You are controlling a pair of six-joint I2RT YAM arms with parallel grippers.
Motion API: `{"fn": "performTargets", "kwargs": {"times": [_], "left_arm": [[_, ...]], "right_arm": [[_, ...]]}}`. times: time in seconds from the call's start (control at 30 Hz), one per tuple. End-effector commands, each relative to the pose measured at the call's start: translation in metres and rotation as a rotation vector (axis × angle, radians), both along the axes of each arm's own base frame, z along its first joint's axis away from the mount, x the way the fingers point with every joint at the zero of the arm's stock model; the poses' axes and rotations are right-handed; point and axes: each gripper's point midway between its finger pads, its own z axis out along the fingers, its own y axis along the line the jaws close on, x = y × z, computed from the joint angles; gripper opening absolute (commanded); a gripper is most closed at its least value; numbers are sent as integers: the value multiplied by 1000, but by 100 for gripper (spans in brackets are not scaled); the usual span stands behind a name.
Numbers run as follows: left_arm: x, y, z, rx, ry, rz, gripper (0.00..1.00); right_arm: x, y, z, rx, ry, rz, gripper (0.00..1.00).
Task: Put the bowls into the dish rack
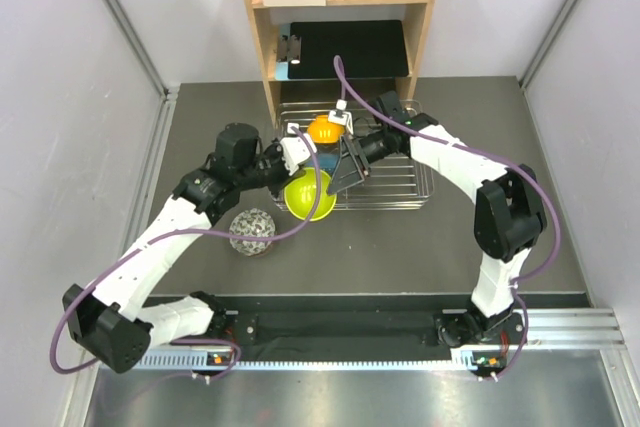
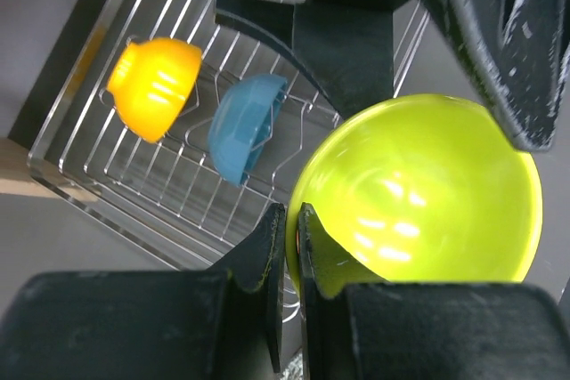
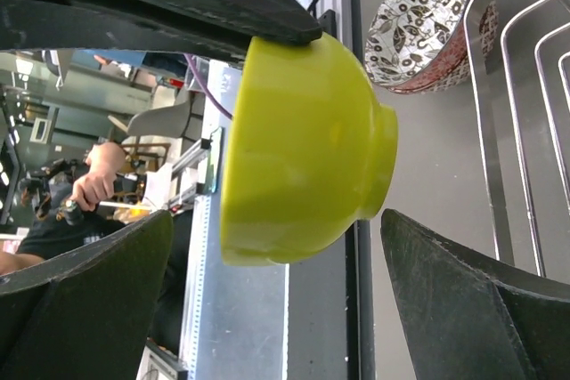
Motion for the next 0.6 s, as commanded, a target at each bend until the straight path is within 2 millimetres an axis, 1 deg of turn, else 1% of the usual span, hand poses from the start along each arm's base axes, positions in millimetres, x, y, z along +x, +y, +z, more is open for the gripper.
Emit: {"fn": "performTargets", "kwargs": {"times": [0.0,0.3,0.5,0.57], "left_arm": [[12,-13,47,-87,-114,1,0],[9,-20,43,-96,-99,-11,0],[9,-23,45,-100,-98,-18,0],[9,-23,43,-98,-94,-18,0]], "right_arm": [[3,4,9,59,-11,27,100],[-10,18,10,78,32,104,100],[-16,24,9,86,43,135,99],[-17,25,10,90,48,143,96]]}}
